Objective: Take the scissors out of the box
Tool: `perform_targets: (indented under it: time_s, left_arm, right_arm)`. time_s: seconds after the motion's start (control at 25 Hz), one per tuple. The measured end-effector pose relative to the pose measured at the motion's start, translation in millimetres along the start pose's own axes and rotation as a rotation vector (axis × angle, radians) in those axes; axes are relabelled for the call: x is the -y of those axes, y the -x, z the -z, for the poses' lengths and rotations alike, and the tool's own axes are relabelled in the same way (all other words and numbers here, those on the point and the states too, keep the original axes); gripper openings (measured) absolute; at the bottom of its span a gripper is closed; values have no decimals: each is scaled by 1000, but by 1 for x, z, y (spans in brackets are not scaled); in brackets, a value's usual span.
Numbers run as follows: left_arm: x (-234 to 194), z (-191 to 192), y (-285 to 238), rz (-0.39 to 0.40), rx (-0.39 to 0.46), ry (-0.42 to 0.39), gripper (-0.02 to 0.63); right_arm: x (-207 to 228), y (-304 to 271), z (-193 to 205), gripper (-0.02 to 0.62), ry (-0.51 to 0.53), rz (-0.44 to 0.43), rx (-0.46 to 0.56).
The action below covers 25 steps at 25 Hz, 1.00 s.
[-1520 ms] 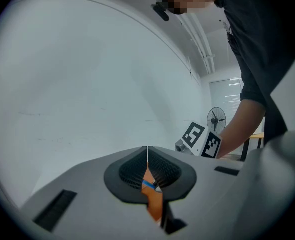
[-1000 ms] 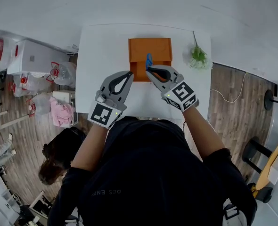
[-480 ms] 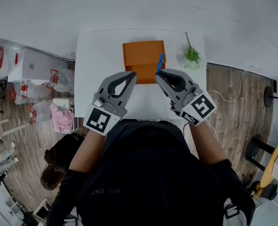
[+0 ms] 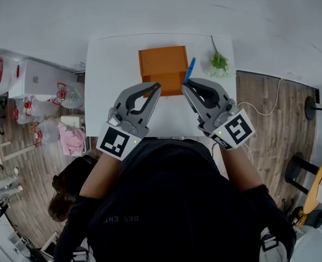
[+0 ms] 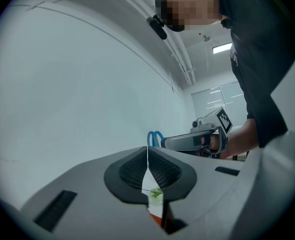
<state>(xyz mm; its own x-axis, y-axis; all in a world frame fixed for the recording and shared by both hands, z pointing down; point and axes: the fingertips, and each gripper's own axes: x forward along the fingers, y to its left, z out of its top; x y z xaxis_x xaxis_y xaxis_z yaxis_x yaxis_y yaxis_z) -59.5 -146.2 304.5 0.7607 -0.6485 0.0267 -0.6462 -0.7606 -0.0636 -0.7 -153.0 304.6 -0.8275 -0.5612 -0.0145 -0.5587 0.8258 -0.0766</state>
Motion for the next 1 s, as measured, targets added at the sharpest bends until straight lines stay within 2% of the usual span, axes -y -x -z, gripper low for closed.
perform_targets:
  time_s: [1.0]
  left_arm:
    - [-1,1,-2,-10,24,11,21]
  right_arm:
    - [0,-7,0,31,-5,-4,12]
